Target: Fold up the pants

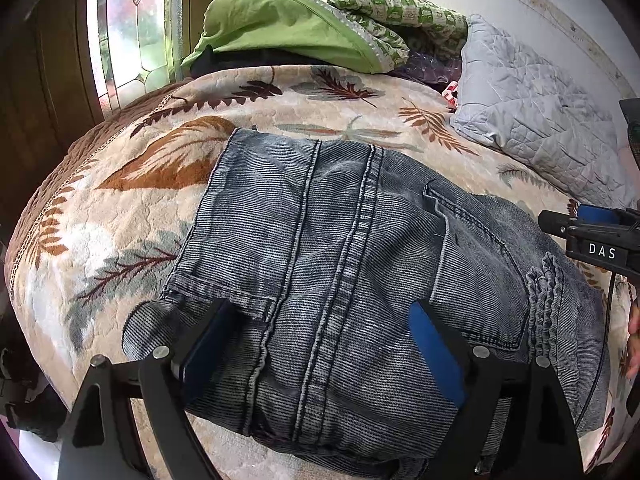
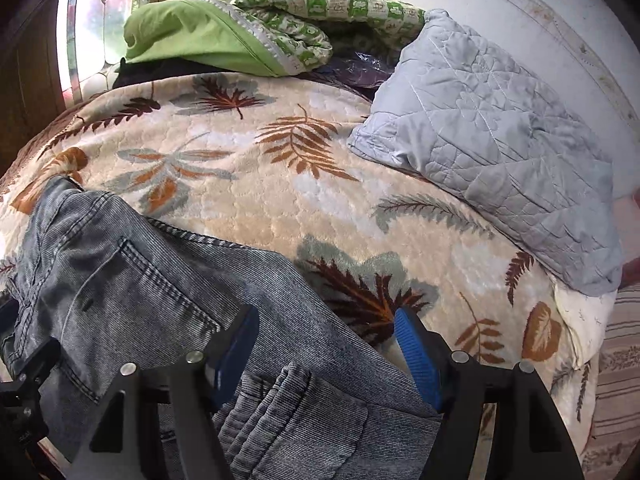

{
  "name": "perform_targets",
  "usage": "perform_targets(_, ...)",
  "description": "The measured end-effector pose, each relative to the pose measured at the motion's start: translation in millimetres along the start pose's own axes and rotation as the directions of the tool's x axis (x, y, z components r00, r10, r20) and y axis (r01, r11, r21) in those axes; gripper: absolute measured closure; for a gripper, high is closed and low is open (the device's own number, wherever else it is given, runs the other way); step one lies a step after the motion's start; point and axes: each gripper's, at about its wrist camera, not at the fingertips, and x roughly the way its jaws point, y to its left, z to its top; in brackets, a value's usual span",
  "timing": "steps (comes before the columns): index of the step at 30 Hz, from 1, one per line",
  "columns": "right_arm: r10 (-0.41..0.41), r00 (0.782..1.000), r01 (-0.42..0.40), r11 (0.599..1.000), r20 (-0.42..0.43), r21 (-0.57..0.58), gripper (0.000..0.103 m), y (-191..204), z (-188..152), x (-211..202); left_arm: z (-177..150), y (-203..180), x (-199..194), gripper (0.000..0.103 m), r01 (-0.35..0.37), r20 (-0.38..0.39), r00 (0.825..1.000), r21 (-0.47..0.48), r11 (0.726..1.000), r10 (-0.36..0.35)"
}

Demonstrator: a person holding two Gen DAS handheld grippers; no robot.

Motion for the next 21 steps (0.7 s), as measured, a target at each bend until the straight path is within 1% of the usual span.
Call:
perform_targets(3,-0.035,0.999,0.034,0.999,-0.008,-0.022,0.030,8,-1,8,0,1,0,0.012,0.002,0.003,1.000,0.001,1.000,-0.002)
perform_targets(6,-0.035,0.999,0.034,0.999,-0.036,-0.027,0.030,17,0,21,1,2,1,0.012,0.008,0.003,1.000,-0.002,1.000,-0.008)
perform_targets(9,-0.083,0.994,0.079,0.995,-0.072,-0.061,0.030,26,1,42,0,1,2,0.012,0.006,0.006,1.000,0.003,1.000,-0.007)
perform_targets(11,-0.101,0.988,0.092,0.993,-0.115,-0.079,0.027,30,3,59,1,1,2,0.012,0.007,0.003,1.000,0.003,1.000,-0.007)
perform_targets(13,-0.134,0.985,0.124,0.988,-0.105,-0.090,0.021,31,8,60,1,2,2,0.011,0.014,0.002,1.000,0.001,1.000,-0.014)
perform_targets(14,-0.129,0.986,0.119,0.989,-0.107,-0.092,0.021,31,9,58,1,3,2,0.011,0.019,0.002,1.000,0.001,1.000,-0.019)
perform_targets(17,-0.065,0.995,0.062,0.997,-0.072,-0.047,0.021,19,8,31,1,9,-2,0.011,0.058,0.015,0.998,-0.030,0.998,-0.057)
perform_targets(18,-0.031,0.997,0.029,0.999,-0.067,-0.031,0.021,15,5,21,2,11,-5,0.011,0.072,0.020,0.997,-0.049,0.996,-0.071)
perform_targets(20,0.070,0.996,-0.069,0.997,-0.063,0.017,0.021,6,-7,-2,2,19,-15,0.012,0.112,0.043,0.993,-0.099,0.989,-0.108)
perform_targets(21,0.135,0.988,-0.132,0.990,-0.071,0.044,0.021,2,-15,-12,2,23,-23,0.011,0.134,0.065,0.990,-0.122,0.984,-0.126)
